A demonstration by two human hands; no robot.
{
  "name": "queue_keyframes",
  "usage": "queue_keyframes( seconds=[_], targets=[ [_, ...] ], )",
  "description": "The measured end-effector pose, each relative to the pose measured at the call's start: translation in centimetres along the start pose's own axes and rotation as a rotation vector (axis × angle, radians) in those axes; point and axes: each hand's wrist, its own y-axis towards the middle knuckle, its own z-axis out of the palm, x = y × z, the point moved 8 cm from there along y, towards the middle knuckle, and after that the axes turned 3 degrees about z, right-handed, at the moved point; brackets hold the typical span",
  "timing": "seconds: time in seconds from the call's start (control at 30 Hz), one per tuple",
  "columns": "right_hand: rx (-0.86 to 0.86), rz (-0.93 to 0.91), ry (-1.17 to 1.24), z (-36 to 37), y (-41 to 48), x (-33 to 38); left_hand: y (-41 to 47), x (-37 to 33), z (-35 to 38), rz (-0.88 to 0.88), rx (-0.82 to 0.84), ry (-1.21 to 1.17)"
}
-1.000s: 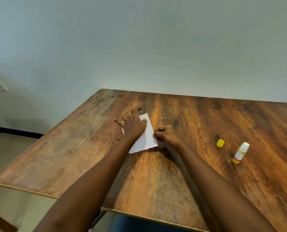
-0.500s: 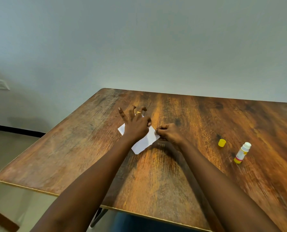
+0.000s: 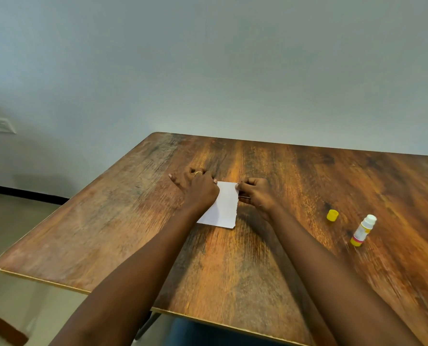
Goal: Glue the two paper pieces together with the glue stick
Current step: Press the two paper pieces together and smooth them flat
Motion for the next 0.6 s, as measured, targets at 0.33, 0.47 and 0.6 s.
queue_keyframes(
  seconds=[0.33,0.47,0.6],
  targets=[
    [-0.016,-0.034,-0.052,0.6,-0.5,1.0,0.5,-1.3,1.0,0.066,0.066,-0.218],
    [-0.012,-0.03,-0.046,0.6,-0.7,0.9,0.6,-1.5,1.1,0.03,0.021,-0.217],
    [0.017,-0.028,-0.116,0.7,-0.8,0.6,0.5,-1.0,1.1,-0.044,-0.055,-0.337]
  ],
)
